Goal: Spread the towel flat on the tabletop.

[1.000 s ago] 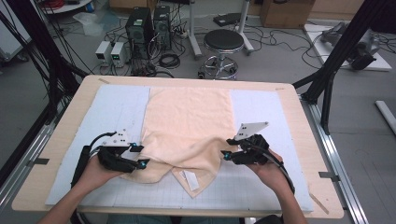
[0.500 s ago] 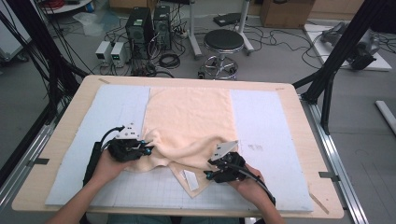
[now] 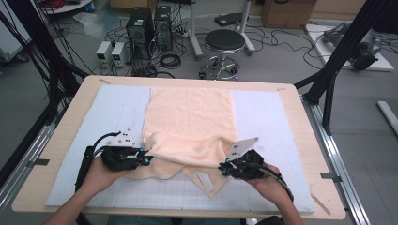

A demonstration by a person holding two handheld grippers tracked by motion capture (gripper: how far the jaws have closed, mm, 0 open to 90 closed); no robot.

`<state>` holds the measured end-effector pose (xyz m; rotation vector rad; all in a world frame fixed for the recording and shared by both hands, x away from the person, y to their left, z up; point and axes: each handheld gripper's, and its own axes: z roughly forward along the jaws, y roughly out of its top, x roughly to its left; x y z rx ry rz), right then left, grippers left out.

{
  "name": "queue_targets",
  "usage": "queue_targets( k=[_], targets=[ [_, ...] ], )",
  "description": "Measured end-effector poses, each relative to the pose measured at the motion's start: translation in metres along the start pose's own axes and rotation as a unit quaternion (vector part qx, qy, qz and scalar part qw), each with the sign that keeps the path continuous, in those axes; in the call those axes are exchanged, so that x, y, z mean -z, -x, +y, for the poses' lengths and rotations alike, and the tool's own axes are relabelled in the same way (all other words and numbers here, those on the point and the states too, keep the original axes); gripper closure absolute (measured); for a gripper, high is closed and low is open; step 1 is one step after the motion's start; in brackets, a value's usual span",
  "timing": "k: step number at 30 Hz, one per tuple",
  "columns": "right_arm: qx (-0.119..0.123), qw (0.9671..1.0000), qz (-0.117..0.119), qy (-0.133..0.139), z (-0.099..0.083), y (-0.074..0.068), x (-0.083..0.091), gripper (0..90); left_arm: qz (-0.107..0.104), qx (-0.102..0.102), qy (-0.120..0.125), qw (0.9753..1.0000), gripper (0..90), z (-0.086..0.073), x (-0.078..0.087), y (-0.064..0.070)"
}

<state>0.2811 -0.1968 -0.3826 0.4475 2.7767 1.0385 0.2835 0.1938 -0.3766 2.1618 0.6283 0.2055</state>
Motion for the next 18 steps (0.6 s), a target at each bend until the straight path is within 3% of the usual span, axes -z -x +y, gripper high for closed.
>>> queue_targets(
  k=[5,7,11,14,16,18],
  targets=[
    [0.002,0.9999,-0.002,0.016,-0.001,0.000,0.031,84.0,-0.028,-0.008,0.011,0.9995,76.6,0.007,0.007,0.019],
    [0.003,0.9999,-0.001,0.013,-0.003,0.001,0.033,83.9,-0.021,-0.016,0.005,0.9996,76.0,0.007,0.002,0.018],
    [-0.013,0.9999,-0.001,-0.002,-0.012,0.010,0.014,83.8,0.010,-0.017,-0.021,0.9996,74.0,0.003,-0.023,-0.004],
    [-0.037,0.9992,-0.010,-0.009,-0.017,0.022,-0.004,84.0,0.022,-0.013,-0.020,0.9995,72.6,0.002,-0.038,-0.022],
    [-0.036,0.9988,-0.026,-0.020,-0.018,0.031,-0.012,84.3,0.041,-0.015,-0.021,0.9988,72.0,0.004,-0.047,-0.029],
    [-0.044,0.9981,-0.033,-0.026,-0.018,0.040,-0.017,84.5,0.040,-0.004,-0.024,0.9989,71.0,0.004,-0.056,-0.036]
  ],
)
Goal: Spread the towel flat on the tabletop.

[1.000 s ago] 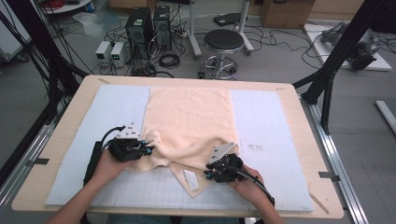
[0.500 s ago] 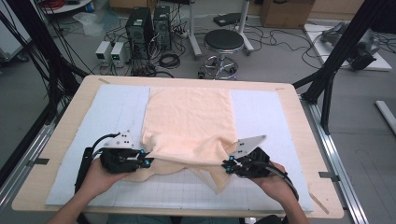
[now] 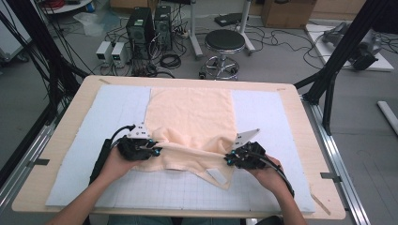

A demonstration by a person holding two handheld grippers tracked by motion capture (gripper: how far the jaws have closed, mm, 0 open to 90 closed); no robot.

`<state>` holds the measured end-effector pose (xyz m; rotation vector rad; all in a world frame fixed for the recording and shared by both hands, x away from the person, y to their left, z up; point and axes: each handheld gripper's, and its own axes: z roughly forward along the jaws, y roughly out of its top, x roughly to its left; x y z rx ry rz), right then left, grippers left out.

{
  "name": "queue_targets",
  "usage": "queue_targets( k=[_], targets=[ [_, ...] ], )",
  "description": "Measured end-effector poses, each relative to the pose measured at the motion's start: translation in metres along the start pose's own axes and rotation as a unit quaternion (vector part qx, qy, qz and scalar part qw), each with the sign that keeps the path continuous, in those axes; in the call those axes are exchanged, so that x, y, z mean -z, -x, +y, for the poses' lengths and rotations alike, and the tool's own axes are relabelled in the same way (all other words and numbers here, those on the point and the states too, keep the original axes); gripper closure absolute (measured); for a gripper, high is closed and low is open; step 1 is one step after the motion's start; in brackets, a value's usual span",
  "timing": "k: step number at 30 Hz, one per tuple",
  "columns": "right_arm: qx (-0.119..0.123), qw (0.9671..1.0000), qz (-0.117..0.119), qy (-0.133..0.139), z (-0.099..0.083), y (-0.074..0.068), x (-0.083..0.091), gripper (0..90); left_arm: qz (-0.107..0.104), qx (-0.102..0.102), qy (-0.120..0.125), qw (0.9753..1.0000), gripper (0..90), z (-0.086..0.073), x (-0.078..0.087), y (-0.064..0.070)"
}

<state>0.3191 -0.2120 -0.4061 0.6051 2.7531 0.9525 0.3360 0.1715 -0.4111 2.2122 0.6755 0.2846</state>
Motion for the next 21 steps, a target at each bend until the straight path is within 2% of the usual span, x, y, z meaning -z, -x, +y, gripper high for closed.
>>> queue_targets(
  k=[3,4,6,8,9,12,15,18,21],
  targets=[
    [-0.020,0.9998,0.009,-0.003,-0.004,0.012,-0.005,84.3,-0.008,0.008,0.001,0.9999,65.2,-0.001,0.000,-0.002],
    [-0.018,0.9998,0.009,-0.002,-0.004,0.013,-0.005,83.5,-0.008,0.005,0.003,1.0000,61.4,-0.001,0.004,-0.001],
    [-0.019,0.9998,0.009,0.003,-0.004,0.011,-0.002,80.0,-0.005,-0.001,0.009,0.9999,52.9,-0.002,0.014,0.002],
    [-0.021,0.9996,0.007,0.014,-0.004,0.008,0.003,71.4,0.003,-0.011,0.016,0.9998,48.0,-0.004,0.026,0.004],
    [-0.023,0.9996,0.006,0.019,-0.004,0.007,0.006,71.0,0.004,-0.007,0.021,0.9997,46.5,-0.006,0.032,0.004],
    [-0.019,0.9990,-0.001,0.042,-0.004,0.000,0.018,67.1,0.011,-0.011,0.034,0.9993,45.0,-0.010,0.051,0.004],
    [-0.009,0.9985,-0.002,0.055,-0.001,-0.010,0.028,63.9,0.008,-0.020,0.034,0.9992,45.1,-0.015,0.063,0.005],
    [0.010,0.9985,-0.003,0.054,0.003,-0.018,0.028,61.4,-0.003,-0.027,0.019,0.9995,48.3,-0.022,0.062,0.006],
    [0.023,0.9990,-0.004,0.039,0.006,-0.021,0.018,60.2,-0.010,-0.022,0.005,0.9997,52.4,-0.027,0.056,0.003]
  ],
)
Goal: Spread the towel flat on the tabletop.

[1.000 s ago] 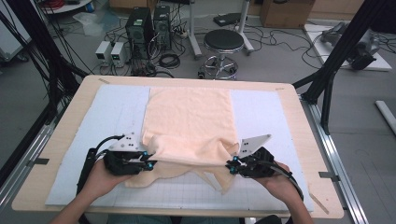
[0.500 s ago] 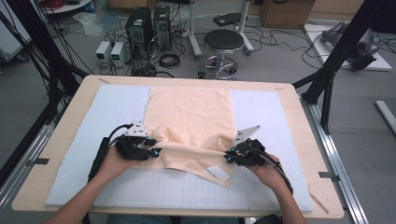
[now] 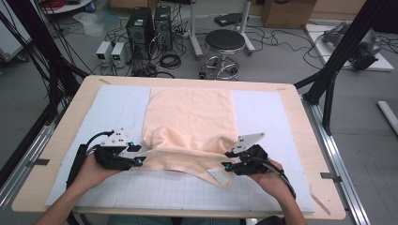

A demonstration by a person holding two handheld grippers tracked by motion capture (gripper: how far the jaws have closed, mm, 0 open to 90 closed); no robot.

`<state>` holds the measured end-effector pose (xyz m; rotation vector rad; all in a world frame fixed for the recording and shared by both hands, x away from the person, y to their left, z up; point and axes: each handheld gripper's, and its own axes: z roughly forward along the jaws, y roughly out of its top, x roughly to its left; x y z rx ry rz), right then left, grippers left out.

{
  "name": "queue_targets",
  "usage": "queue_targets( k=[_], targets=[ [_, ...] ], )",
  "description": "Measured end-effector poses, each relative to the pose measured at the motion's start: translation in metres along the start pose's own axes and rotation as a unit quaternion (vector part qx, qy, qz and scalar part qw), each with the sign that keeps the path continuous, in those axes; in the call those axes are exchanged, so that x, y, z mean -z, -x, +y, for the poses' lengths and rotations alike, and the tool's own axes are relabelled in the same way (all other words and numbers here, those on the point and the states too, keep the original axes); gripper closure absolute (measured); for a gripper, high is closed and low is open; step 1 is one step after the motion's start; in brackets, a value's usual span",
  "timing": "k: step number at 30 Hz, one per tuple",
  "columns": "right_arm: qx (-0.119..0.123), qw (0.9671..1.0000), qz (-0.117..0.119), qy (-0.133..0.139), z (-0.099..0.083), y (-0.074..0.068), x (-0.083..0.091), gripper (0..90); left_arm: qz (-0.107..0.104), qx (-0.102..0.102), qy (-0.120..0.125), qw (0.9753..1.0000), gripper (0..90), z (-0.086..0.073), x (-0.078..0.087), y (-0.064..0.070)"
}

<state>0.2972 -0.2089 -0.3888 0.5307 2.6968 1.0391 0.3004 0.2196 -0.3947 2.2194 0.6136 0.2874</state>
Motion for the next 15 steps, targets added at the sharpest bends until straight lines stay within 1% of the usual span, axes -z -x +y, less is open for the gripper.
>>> queue_targets(
  k=[2,3,4,5,7,8,9,10,12,14,15],
  targets=[
    [0.003,1.0000,0.002,-0.009,0.000,0.001,-0.008,59.4,-0.012,0.007,-0.001,0.9999,53.9,-0.002,-0.007,-0.001],
    [0.002,0.9999,0.001,-0.012,0.000,0.002,-0.012,59.3,-0.018,0.005,-0.002,0.9998,54.9,-0.001,-0.010,-0.001],
    [0.007,0.9998,-0.003,-0.016,0.001,0.003,-0.016,59.6,-0.021,0.001,-0.003,0.9998,56.5,-0.001,-0.014,0.000],
    [0.007,0.9997,-0.004,-0.022,0.001,0.004,-0.020,61.2,-0.025,0.000,-0.004,0.9997,61.6,0.000,-0.016,-0.001],
    [0.007,0.9996,-0.006,-0.027,0.001,0.007,-0.026,65.0,-0.027,-0.001,-0.009,0.9996,68.1,0.001,-0.022,-0.003],
    [0.004,0.9995,-0.005,-0.032,0.001,0.009,-0.028,68.6,-0.026,0.007,-0.014,0.9995,74.1,0.001,-0.025,-0.003],
    [0.000,0.9995,-0.004,-0.032,0.001,0.011,-0.030,72.7,-0.025,0.010,-0.016,0.9995,78.1,0.000,-0.026,-0.004],
    [-0.004,0.9994,0.003,-0.033,0.000,0.013,-0.031,77.3,-0.026,0.010,-0.017,0.9995,81.7,0.000,-0.024,-0.003],
    [-0.012,0.9994,0.015,-0.029,0.000,0.014,-0.029,83.3,-0.030,0.006,-0.006,0.9995,83.3,0.001,-0.017,0.000],
    [-0.015,0.9993,0.030,-0.016,0.000,0.011,-0.021,86.0,-0.027,0.004,0.003,0.9996,83.7,0.002,-0.005,0.006],
    [-0.012,0.9994,0.032,-0.007,0.000,0.009,-0.015,86.5,-0.027,0.002,0.004,0.9996,83.8,0.002,0.002,0.010]
  ],
)
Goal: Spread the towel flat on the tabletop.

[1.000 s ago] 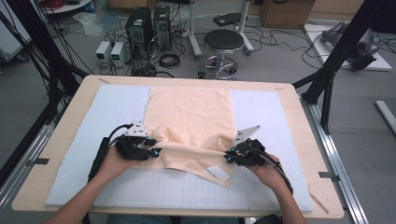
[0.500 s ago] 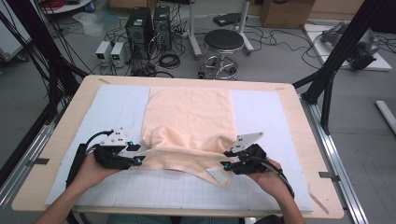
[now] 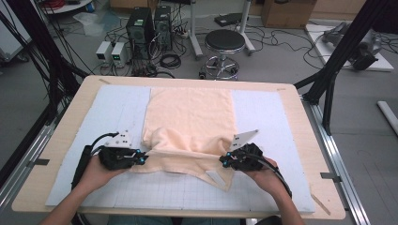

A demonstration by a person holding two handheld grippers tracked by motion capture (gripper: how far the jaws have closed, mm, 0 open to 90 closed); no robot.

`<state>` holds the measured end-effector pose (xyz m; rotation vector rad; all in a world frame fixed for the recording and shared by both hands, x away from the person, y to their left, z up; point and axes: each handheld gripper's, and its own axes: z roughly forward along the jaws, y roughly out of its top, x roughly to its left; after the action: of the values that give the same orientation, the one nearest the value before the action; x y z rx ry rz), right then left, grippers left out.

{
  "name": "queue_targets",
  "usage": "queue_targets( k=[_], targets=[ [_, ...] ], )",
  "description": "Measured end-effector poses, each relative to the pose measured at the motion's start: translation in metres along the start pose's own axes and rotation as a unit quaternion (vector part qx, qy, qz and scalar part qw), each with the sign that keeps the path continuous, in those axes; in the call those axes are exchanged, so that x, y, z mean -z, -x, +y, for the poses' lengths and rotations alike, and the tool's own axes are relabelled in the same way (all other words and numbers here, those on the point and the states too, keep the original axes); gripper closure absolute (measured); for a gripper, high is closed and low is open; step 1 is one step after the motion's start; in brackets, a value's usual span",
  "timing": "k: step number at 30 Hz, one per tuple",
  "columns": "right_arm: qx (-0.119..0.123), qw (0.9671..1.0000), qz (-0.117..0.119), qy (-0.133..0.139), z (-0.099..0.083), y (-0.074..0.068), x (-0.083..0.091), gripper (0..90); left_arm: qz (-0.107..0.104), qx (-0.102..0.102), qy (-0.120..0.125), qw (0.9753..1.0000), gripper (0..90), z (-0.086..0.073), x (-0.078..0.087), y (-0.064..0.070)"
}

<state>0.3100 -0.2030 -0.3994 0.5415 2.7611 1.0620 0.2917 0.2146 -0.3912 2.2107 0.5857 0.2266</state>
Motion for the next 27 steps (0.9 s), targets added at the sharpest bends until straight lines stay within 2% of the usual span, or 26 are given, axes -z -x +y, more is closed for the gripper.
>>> queue_targets(
  k=[3,7,9,11,14,15,16,20,21,24,27],
  targets=[
    [0.008,0.9999,0.006,0.010,0.002,-0.014,0.017,88.3,0.002,-0.005,0.005,1.0000,83.8,0.002,0.017,0.013],
    [0.020,0.9994,0.006,0.027,0.005,-0.036,0.037,89.4,-0.006,-0.015,0.014,0.9998,83.9,0.004,0.036,0.036],
    [0.030,0.9992,0.003,0.025,0.006,-0.046,0.038,82.7,-0.007,-0.021,0.010,0.9997,83.8,0.000,0.039,0.046],
    [0.042,0.9990,-0.010,0.004,0.007,-0.050,0.030,75.4,0.004,-0.023,0.001,0.9997,83.6,-0.006,0.037,0.050],
    [0.034,0.9992,-0.019,0.002,0.007,-0.041,0.013,64.3,0.001,-0.004,-0.007,1.0000,83.8,-0.015,0.028,0.043],
    [0.027,0.9994,-0.023,0.004,0.008,-0.036,0.007,62.9,0.002,0.000,-0.009,1.0000,83.7,-0.016,0.025,0.040],
    [0.023,0.9996,-0.012,0.008,0.008,-0.030,0.001,62.6,0.003,0.006,-0.008,0.9999,83.7,-0.017,0.022,0.037],
    [0.019,0.9996,-0.013,-0.016,0.012,-0.020,-0.020,62.8,0.013,0.005,-0.005,0.9999,82.9,-0.017,0.012,0.027],
    [0.018,0.9994,-0.020,-0.022,0.012,-0.019,-0.024,64.7,0.018,0.008,0.001,0.9998,82.6,-0.017,0.011,0.025],
    [0.014,0.9994,-0.016,-0.028,0.011,-0.016,-0.027,78.8,0.022,0.014,0.013,0.9996,82.9,-0.017,0.007,0.021],
    [-0.007,0.9997,0.003,-0.025,0.008,-0.014,-0.025,84.4,0.020,0.022,0.018,0.9994,83.2,-0.017,0.005,0.021]
  ],
)
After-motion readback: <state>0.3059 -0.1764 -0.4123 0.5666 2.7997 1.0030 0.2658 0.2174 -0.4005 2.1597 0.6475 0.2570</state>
